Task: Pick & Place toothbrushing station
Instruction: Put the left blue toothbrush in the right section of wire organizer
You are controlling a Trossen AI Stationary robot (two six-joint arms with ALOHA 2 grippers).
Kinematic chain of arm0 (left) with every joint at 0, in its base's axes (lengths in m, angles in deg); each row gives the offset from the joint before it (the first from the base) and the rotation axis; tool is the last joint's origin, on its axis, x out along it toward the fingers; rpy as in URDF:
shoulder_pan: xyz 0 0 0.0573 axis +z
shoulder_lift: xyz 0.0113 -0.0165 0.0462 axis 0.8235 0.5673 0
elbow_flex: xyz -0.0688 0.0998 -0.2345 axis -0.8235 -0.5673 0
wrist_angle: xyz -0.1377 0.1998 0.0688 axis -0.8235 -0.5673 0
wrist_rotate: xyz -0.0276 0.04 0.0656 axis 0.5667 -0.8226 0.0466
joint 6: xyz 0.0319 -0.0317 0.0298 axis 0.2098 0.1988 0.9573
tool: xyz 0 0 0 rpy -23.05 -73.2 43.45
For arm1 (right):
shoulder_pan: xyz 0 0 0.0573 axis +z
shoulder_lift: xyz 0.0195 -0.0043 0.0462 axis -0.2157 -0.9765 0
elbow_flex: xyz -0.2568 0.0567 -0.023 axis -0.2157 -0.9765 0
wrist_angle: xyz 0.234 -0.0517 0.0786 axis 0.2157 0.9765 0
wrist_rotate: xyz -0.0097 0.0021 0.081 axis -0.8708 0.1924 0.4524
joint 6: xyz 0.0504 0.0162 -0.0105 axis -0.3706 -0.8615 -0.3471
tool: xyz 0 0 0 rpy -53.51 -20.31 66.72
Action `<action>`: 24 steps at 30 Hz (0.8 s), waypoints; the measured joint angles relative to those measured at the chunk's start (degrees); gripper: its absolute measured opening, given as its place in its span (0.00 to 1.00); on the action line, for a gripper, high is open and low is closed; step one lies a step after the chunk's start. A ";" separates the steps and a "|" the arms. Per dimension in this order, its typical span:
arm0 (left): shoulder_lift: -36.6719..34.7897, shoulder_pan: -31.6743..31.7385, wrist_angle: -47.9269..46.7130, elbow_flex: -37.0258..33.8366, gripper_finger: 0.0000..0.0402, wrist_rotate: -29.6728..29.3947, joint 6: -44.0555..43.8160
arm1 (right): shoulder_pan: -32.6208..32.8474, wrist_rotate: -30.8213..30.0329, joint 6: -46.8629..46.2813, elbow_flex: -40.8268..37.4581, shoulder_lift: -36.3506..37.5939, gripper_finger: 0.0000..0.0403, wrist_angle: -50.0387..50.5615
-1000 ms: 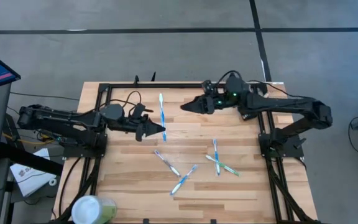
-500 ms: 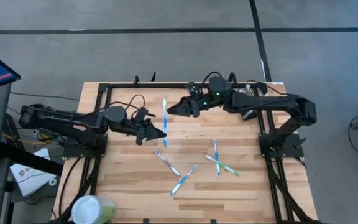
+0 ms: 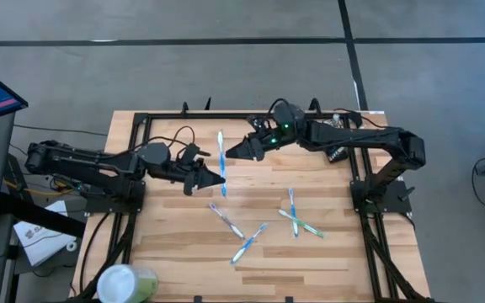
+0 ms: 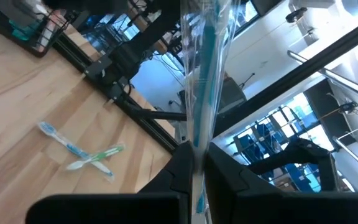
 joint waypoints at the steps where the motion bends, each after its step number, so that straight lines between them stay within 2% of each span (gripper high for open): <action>1: 0.00 0.00 -0.20 0.00 0.02 -0.01 -0.02 | 0.02 -0.47 0.05 0.00 0.00 0.51 -0.89; 6: 0.02 0.00 -0.26 0.00 0.02 -0.05 -0.02 | 0.59 -2.01 0.06 0.00 0.02 0.51 -4.94; 24: 0.57 0.88 -0.64 -0.04 0.02 -0.10 -1.58 | 0.55 -5.75 -0.95 0.00 0.04 0.50 -4.81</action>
